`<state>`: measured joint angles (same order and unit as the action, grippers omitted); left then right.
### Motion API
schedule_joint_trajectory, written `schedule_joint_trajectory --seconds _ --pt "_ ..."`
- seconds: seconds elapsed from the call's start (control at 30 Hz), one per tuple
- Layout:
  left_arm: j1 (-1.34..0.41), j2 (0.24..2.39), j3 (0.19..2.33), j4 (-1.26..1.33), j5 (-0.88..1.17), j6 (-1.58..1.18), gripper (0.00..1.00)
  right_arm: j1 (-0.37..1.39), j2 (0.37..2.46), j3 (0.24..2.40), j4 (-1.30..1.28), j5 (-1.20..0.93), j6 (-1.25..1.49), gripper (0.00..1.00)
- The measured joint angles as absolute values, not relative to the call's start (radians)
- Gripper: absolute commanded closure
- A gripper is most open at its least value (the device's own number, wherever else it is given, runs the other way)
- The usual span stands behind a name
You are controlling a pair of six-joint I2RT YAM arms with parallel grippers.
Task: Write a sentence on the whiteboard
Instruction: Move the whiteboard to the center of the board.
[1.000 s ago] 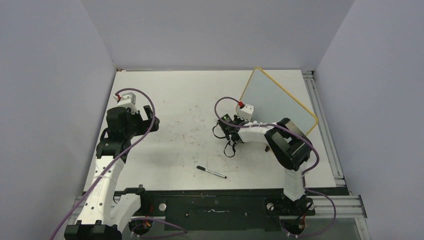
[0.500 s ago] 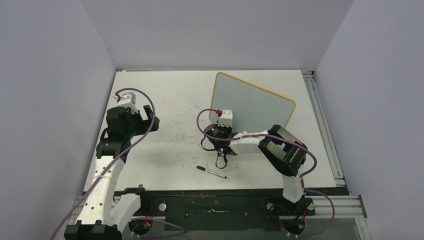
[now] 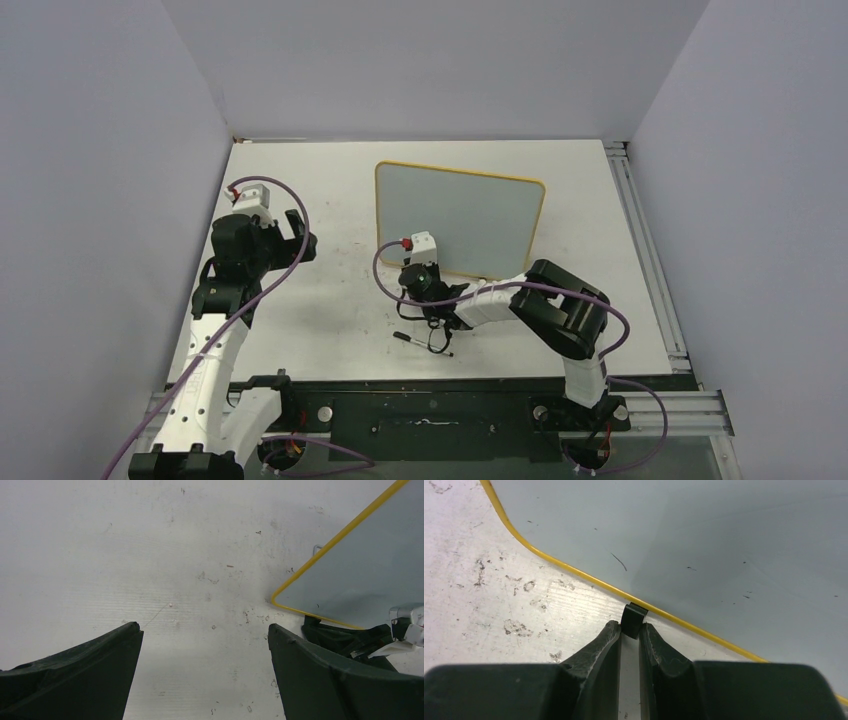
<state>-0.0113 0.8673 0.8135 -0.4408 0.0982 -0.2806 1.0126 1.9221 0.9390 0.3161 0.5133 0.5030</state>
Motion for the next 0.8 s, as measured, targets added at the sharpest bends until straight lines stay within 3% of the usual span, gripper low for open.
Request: schedule_joint_trajectory --seconds 0.73,0.8 --pt "-0.011 0.856 0.807 -0.429 0.083 -0.276 0.04 1.061 1.910 0.873 0.494 0.201 0.295 0.94" --pt "-0.011 0.849 0.807 -0.428 0.083 -0.276 0.04 1.063 1.899 0.865 0.488 0.183 0.294 0.83"
